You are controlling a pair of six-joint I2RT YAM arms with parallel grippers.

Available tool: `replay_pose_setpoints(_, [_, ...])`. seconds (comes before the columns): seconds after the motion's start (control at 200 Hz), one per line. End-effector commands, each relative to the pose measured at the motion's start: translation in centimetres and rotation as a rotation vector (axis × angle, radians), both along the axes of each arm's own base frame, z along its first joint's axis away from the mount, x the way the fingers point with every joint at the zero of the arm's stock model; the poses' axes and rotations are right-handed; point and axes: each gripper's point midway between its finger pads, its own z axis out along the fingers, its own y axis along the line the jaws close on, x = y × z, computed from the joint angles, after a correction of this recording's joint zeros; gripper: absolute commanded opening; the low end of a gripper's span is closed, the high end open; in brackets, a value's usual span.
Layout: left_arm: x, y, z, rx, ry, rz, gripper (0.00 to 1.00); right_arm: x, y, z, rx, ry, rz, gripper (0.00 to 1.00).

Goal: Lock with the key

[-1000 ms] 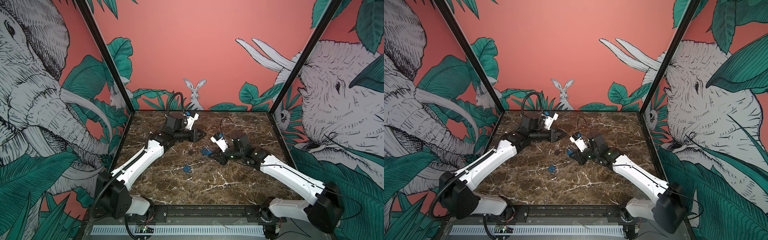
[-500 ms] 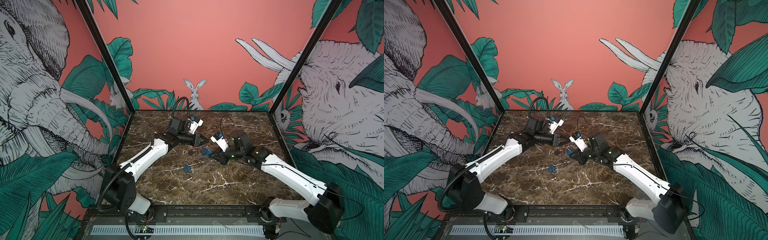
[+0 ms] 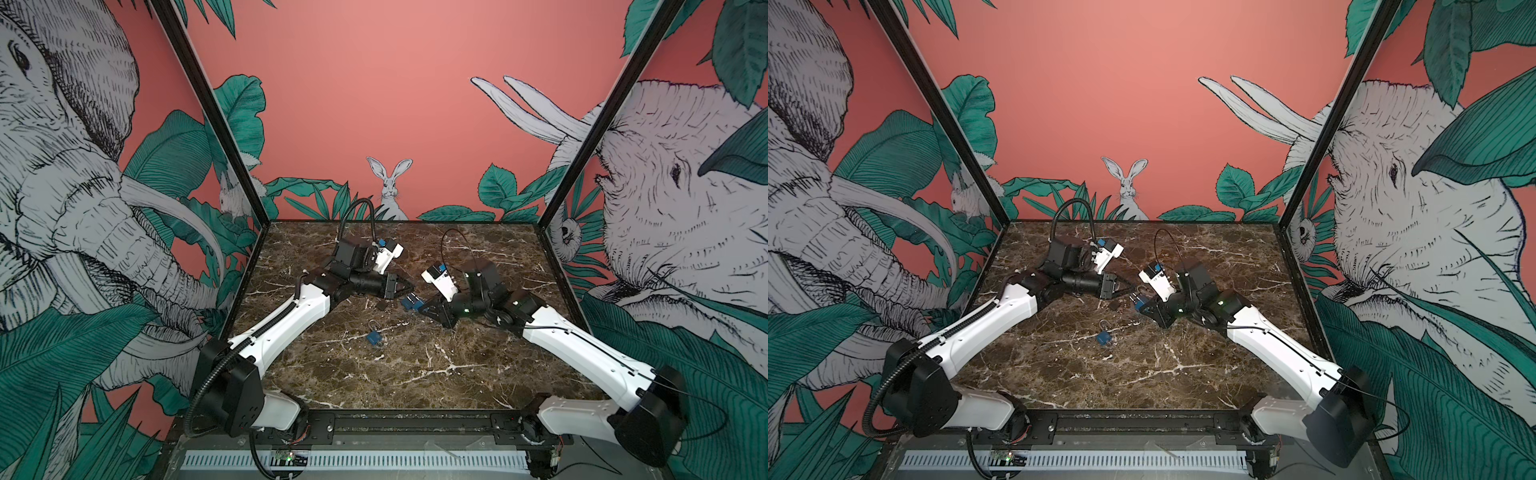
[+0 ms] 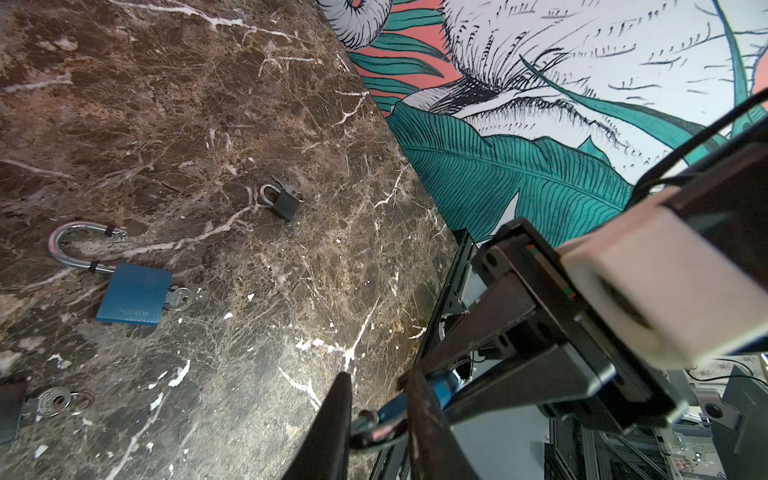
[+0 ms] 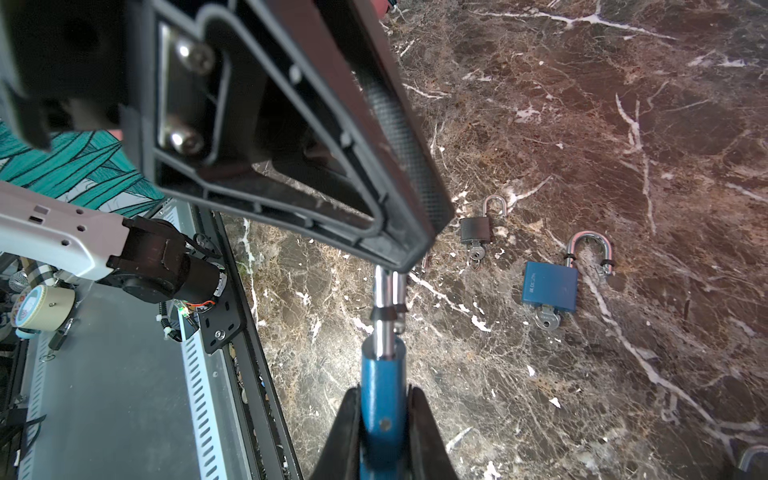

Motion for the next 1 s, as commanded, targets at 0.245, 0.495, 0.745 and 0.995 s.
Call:
replay_pose_setpoints(0.245, [-1.3, 0.5, 1.8, -0.098, -0.007, -0.044, 0.31, 0.0, 0.5, 2.6, 0.103, 0.016, 0.057, 0.0])
replay_pose_setpoints(0.495, [-1.0, 1.0, 1.8, -0.129, 0.015, -0.042, 0.29, -0.4, 0.9, 3.1, 0.136, 0.045, 0.088, 0.0])
replay_pose_setpoints(0.745, [-1.1, 1.6, 2.2, -0.168, 0.021, -0.043, 0.26, -0.7, 1.3, 3.6, 0.189, 0.079, 0.119, 0.0])
replay_pose_setpoints(0.995, [-1.8, 2.2, 2.5, -0.211, 0.039, -0.062, 0.31, -0.7, 1.5, 4.1, 0.232, 0.117, 0.146, 0.0])
